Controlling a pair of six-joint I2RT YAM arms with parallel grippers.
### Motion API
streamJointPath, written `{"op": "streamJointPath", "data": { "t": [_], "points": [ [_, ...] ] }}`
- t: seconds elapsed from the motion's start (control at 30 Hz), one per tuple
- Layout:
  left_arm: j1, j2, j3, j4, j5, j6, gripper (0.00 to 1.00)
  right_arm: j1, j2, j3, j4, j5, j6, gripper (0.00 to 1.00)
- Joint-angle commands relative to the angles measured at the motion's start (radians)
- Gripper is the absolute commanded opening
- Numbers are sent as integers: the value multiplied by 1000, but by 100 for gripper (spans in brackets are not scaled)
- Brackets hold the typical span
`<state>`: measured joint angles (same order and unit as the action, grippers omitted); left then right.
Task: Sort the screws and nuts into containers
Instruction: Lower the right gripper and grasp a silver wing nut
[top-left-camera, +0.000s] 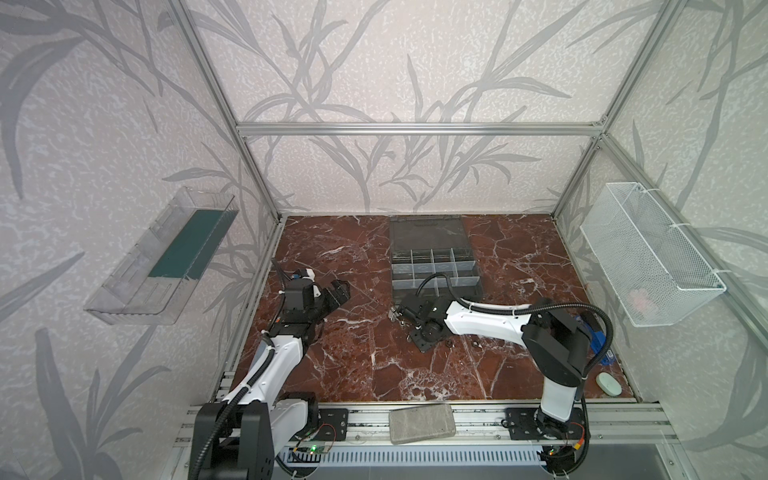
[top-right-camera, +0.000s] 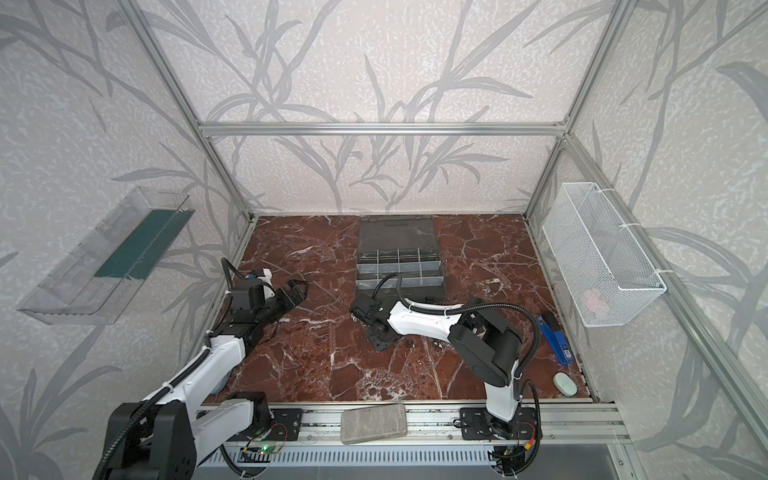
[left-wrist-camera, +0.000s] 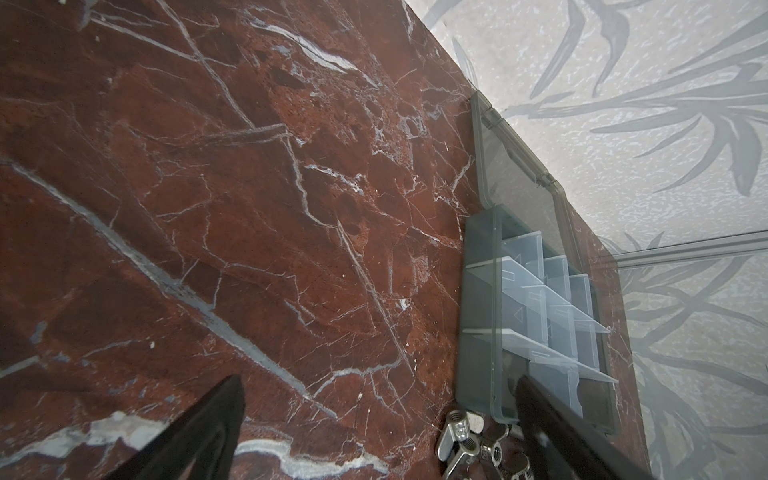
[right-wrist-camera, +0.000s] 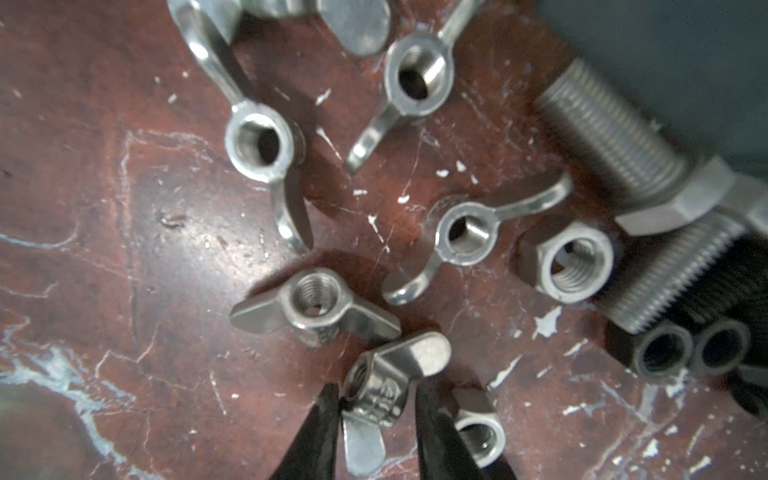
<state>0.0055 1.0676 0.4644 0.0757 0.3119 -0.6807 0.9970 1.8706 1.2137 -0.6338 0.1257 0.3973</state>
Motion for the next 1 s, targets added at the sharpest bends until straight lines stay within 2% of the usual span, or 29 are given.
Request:
{"op": "streamJointPath", "data": {
  "t": [0.0, 0.5, 0.6, 0.77, 0.97],
  "points": [
    [-3, 1, -5, 3, -11, 10, 100, 3, -8, -3, -41, 0, 14, 31],
    [-2, -21, -16, -5, -20, 15, 99, 3, 19, -20, -2, 5, 23, 26],
    [-3, -24, -17, -9, -20, 15, 99, 2, 10, -27, 6, 9, 20, 21],
    [-3, -26, -14, -9, -20, 15, 99, -8, -56, -55, 38, 16, -3, 0],
    [-2, -16, -3, -14, -14, 21, 100, -54, -202, -36, 37, -45, -113, 0]
  ]
}}
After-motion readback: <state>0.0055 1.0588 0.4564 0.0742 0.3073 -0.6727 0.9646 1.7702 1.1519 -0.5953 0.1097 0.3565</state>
